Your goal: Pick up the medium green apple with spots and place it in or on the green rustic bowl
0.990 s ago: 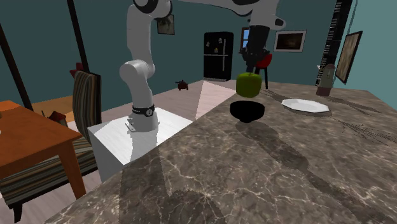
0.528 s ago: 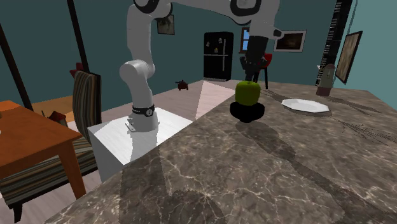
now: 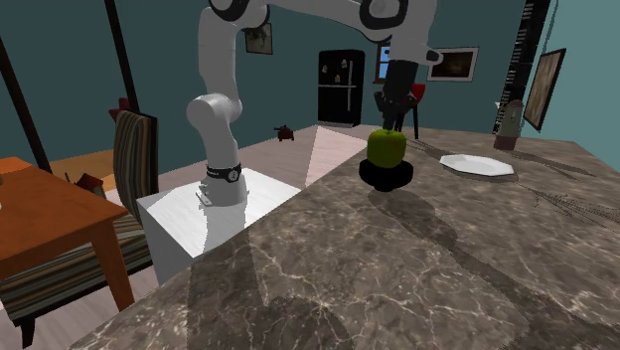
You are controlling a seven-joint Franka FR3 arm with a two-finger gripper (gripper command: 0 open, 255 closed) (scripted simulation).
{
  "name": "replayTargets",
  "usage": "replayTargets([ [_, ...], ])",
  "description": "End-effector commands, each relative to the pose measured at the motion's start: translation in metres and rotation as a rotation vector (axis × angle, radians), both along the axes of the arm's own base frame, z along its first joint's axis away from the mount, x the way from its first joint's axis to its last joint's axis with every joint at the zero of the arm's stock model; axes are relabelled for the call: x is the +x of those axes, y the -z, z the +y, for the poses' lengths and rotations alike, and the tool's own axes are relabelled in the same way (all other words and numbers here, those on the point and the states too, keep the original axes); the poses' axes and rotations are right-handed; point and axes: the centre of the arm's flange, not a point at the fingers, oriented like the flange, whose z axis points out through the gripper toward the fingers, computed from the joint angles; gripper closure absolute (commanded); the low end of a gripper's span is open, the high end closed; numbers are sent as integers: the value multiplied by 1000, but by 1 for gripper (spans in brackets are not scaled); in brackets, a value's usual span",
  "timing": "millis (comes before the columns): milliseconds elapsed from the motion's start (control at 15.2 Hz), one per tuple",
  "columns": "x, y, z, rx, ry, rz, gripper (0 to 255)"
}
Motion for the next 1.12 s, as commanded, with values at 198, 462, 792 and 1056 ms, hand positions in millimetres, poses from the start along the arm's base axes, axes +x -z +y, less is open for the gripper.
replayTargets([
  [198,0,0,0,0,0,0,0],
  [462,1,-13,2,0,0,0,0],
  [792,4,-49,7,0,0,0,0],
  [1056,4,-49,7,0,0,0,0],
])
